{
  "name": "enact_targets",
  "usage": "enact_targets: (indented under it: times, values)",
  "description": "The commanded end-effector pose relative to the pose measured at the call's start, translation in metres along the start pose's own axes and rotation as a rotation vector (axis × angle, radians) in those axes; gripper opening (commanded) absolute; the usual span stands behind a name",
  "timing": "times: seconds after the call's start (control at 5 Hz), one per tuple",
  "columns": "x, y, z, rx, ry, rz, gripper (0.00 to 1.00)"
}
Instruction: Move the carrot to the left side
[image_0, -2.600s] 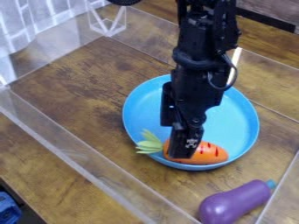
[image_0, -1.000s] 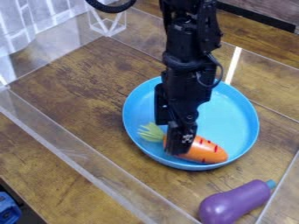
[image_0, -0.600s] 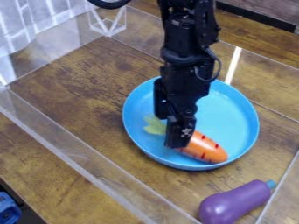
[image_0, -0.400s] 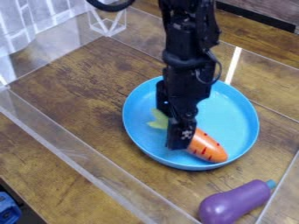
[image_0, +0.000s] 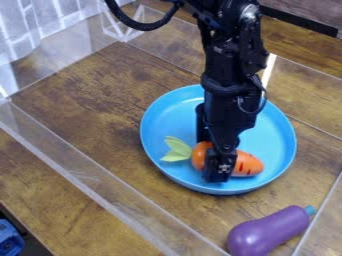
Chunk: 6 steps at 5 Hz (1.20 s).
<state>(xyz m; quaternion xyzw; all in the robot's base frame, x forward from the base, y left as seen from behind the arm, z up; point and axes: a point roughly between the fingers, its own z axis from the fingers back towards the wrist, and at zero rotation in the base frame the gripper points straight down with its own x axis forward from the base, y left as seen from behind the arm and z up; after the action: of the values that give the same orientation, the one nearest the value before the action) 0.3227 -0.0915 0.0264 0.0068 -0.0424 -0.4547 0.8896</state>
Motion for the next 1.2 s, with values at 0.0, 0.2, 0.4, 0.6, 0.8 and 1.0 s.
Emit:
enact_targets:
  times: [0.0,0.2,0.4,0.6,0.8,1.0]
  values:
    - [0.011,-0.004,0.007,0.020,-0.048,-0.027,1.00]
    - [0.014,-0.007,0.001,0.015,-0.054,-0.037,0.00]
    - [0.017,-0.012,-0.004,0.000,-0.075,-0.041,0.00]
    - [0.020,-0.018,-0.007,-0.016,-0.096,-0.040,0.00]
    - [0.022,-0.024,-0.010,-0.032,-0.114,-0.039,0.00]
    - [0.023,-0.030,-0.013,-0.049,-0.127,-0.041,0.00]
